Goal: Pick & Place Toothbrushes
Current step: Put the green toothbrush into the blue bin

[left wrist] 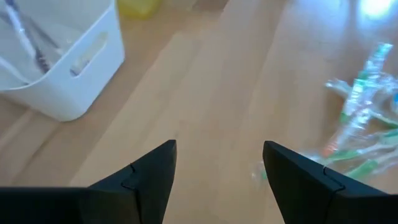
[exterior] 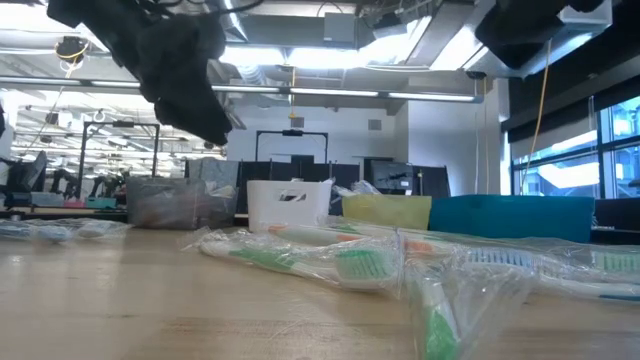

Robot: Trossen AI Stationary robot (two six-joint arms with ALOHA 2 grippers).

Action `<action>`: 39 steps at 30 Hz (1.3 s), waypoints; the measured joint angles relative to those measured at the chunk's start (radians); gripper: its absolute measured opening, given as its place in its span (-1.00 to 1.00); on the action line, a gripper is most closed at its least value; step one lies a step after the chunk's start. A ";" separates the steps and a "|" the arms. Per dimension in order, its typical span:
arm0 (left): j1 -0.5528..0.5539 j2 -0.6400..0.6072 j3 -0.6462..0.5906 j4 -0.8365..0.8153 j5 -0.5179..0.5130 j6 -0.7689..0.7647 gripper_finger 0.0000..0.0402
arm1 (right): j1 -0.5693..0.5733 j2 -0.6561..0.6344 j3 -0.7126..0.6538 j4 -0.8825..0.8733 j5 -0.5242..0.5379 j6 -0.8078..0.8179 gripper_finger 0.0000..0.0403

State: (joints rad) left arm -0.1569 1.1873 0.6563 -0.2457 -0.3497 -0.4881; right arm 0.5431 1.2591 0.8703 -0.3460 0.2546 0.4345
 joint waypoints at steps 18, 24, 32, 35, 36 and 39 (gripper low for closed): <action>-0.044 0.001 0.000 0.011 -0.075 -0.025 0.17 | 0.030 0.150 0.045 -0.160 -0.066 0.238 -0.47; -0.044 0.001 0.000 0.011 -0.077 -0.023 0.17 | 0.033 0.274 0.235 -0.389 -0.064 0.209 -0.47; -0.044 0.001 0.000 0.010 -0.077 -0.023 0.17 | 0.035 0.420 0.331 -0.508 -0.151 0.205 -0.47; -0.044 0.001 0.000 0.010 -0.077 -0.023 0.17 | 0.043 0.462 0.331 -0.512 -0.199 0.206 -0.47; -0.044 0.001 0.000 0.010 -0.077 -0.023 0.17 | 0.047 0.474 0.331 -0.515 -0.206 0.211 -0.47; -0.044 0.001 0.000 0.009 -0.077 -0.023 0.17 | 0.060 0.497 0.330 -0.509 -0.211 0.233 -0.47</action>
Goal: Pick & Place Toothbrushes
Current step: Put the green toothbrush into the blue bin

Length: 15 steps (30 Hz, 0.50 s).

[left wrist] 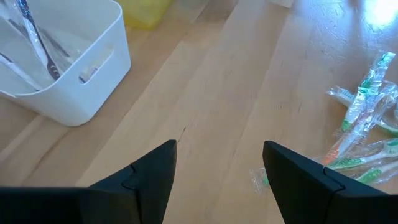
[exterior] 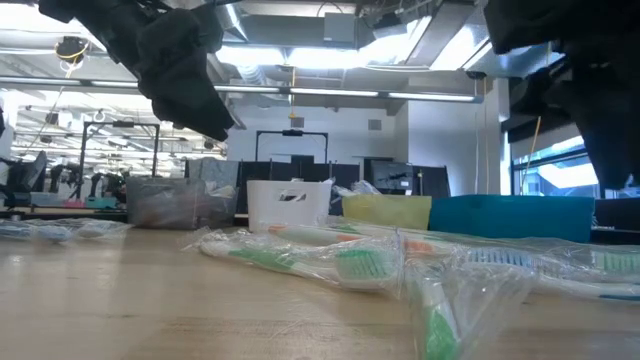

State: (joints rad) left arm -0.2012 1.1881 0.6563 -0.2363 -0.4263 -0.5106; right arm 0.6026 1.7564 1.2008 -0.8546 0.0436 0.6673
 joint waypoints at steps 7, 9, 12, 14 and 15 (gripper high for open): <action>0.000 0.000 0.000 0.000 0.000 0.000 0.17 | 0.024 0.038 0.000 0.054 0.030 0.009 -0.38; 0.000 0.000 0.000 0.000 0.000 0.000 0.17 | 0.025 0.049 0.000 0.066 0.040 0.026 -0.31; 0.000 0.000 0.000 0.000 0.000 0.000 0.17 | 0.026 0.069 0.000 0.075 0.044 0.033 -0.21; 0.000 0.000 0.000 0.000 0.000 0.000 0.17 | 0.026 0.089 0.000 0.083 0.045 0.045 -0.15; 0.000 0.000 0.000 0.000 0.000 0.000 0.17 | 0.026 0.099 0.000 0.084 0.045 0.055 -0.13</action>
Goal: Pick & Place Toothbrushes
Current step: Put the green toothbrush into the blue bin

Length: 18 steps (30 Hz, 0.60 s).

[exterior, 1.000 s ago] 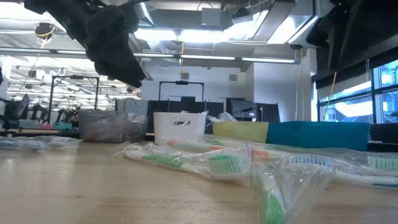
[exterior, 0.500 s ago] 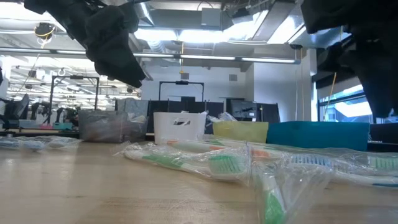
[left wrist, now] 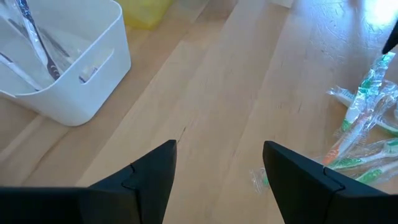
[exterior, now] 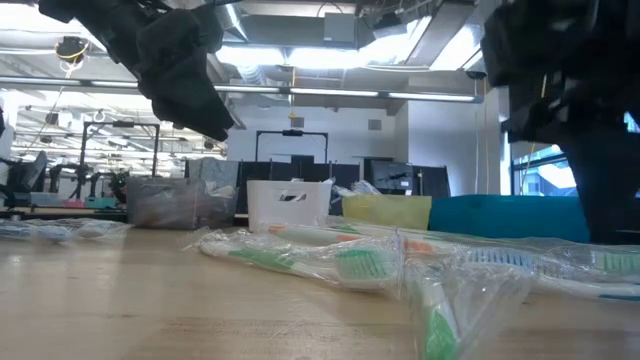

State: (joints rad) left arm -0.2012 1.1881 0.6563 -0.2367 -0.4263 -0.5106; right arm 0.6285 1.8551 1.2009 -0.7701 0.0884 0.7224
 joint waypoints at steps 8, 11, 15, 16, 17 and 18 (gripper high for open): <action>0.000 0.000 0.000 0.000 0.000 0.000 0.17 | -0.004 0.061 0.000 0.004 0.001 0.052 -0.04; 0.000 0.000 0.000 -0.001 0.000 0.000 0.17 | -0.008 0.076 0.002 0.003 -0.004 0.060 -0.09; 0.000 0.000 0.000 -0.001 0.000 0.001 0.17 | -0.009 0.078 0.003 0.004 -0.007 0.082 -0.25; 0.000 0.000 0.000 -0.002 0.000 0.001 0.17 | -0.010 0.078 0.003 0.004 -0.007 0.084 -0.30; 0.000 0.000 0.000 -0.002 0.000 0.001 0.17 | -0.010 0.078 0.003 0.003 -0.007 0.086 -0.36; 0.000 0.000 0.000 -0.002 0.000 0.001 0.17 | -0.011 0.078 0.003 0.003 -0.008 0.091 -0.42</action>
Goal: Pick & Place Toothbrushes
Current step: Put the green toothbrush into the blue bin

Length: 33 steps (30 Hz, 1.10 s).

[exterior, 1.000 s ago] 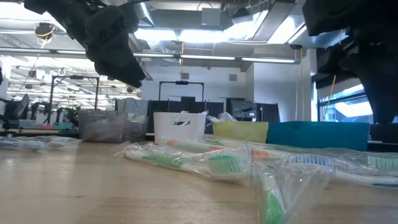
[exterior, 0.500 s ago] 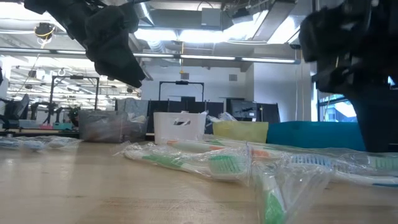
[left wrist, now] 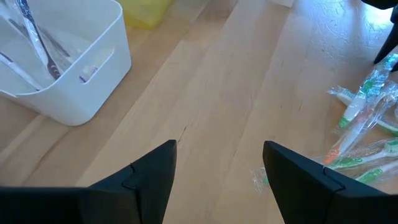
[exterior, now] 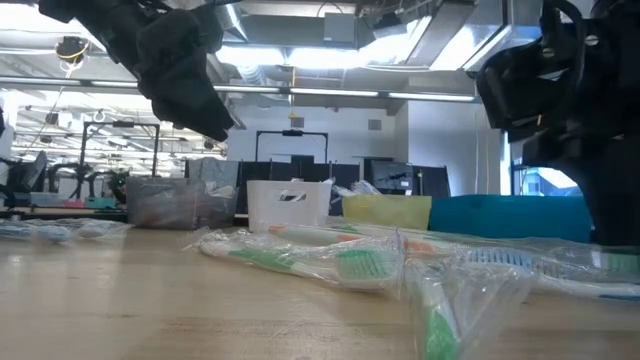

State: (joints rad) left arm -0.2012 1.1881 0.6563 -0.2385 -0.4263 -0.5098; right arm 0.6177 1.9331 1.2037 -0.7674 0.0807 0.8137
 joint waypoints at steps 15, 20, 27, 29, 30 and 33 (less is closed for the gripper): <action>0.000 0.000 0.000 -0.001 -0.002 0.000 0.17 | -0.041 -0.002 -0.001 -0.115 0.021 0.103 -0.81; 0.000 0.000 0.000 -0.004 -0.001 0.000 0.17 | -0.046 -0.012 -0.006 -0.166 0.032 0.106 -0.85; 0.000 0.000 0.000 -0.006 -0.001 0.000 0.17 | -0.049 -0.061 -0.007 -0.247 0.119 0.121 -0.90; 0.000 0.000 0.000 -0.006 -0.001 0.000 0.17 | -0.053 -0.076 -0.007 -0.264 0.142 0.121 -0.90; 0.000 0.000 0.000 -0.006 -0.001 0.000 0.17 | -0.056 -0.084 -0.006 -0.273 0.154 0.120 -0.90; 0.000 0.000 0.000 -0.006 0.000 0.006 0.17 | -0.069 -0.104 -0.006 -0.306 0.192 0.101 -0.90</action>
State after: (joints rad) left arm -0.2012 1.1881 0.6559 -0.2445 -0.4267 -0.5037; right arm 0.5491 1.8289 1.1980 -1.0730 0.2723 0.9149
